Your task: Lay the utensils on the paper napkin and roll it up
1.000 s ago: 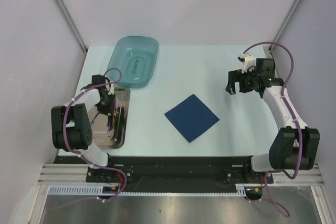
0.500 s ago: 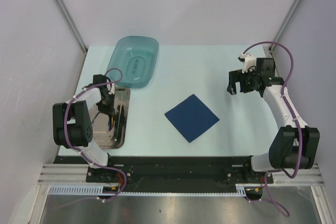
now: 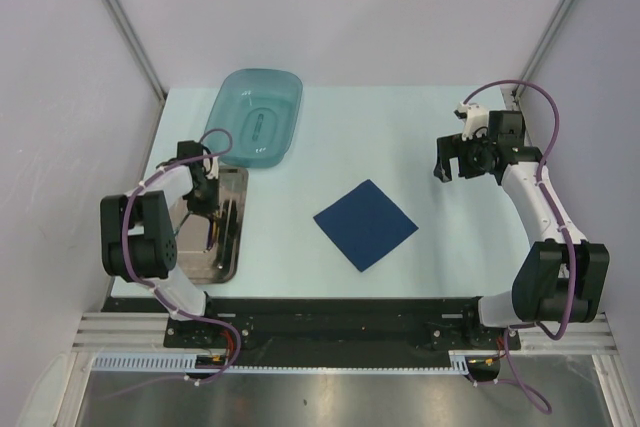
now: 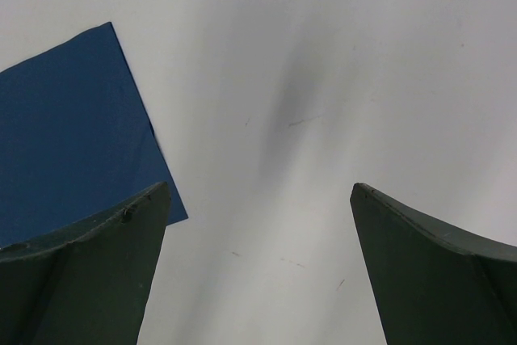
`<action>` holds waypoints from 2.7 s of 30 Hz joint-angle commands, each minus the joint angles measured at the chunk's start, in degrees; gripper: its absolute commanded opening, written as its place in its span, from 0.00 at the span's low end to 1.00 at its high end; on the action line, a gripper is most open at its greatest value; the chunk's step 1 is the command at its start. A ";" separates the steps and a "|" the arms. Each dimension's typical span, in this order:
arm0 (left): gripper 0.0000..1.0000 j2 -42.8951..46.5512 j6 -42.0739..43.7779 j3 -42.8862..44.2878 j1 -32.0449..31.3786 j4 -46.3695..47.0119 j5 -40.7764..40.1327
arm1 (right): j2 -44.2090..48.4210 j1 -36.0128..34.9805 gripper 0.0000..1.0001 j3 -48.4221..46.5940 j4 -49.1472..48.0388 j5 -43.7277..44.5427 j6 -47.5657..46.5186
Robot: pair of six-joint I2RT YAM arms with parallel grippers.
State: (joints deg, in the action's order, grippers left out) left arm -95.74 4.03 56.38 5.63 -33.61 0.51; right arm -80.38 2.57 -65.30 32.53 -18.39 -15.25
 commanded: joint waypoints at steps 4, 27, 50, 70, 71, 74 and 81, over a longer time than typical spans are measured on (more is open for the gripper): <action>0.00 5.74 -1.83 -0.39 -0.62 -5.15 3.88 | 0.57 0.24 1.00 -2.29 -0.10 -0.06 -0.58; 0.00 10.49 -11.32 1.89 -16.16 -6.66 11.43 | 1.19 0.33 1.00 -1.59 1.30 0.81 -1.10; 0.00 -20.70 -41.11 37.74 -50.09 -3.66 4.76 | 5.32 1.12 1.00 -1.06 8.33 4.42 -0.84; 0.00 -27.57 -48.33 43.73 -53.53 -3.93 0.55 | 10.24 1.21 1.00 -0.09 11.50 4.59 0.30; 0.00 -27.57 -49.03 43.73 -53.53 -3.75 0.19 | 10.59 1.30 1.00 0.17 11.59 4.59 0.39; 0.00 -27.92 -49.21 43.64 -53.44 -4.01 -0.34 | 10.77 1.30 1.00 0.43 11.59 4.68 0.30; 0.00 -28.36 -49.82 43.37 -53.26 -3.40 0.54 | 10.33 1.56 1.00 0.79 11.24 4.86 0.22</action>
State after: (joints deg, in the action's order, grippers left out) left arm -124.33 -43.70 97.95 -47.51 -38.04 1.17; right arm -71.13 3.73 -64.55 43.94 -14.17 -15.27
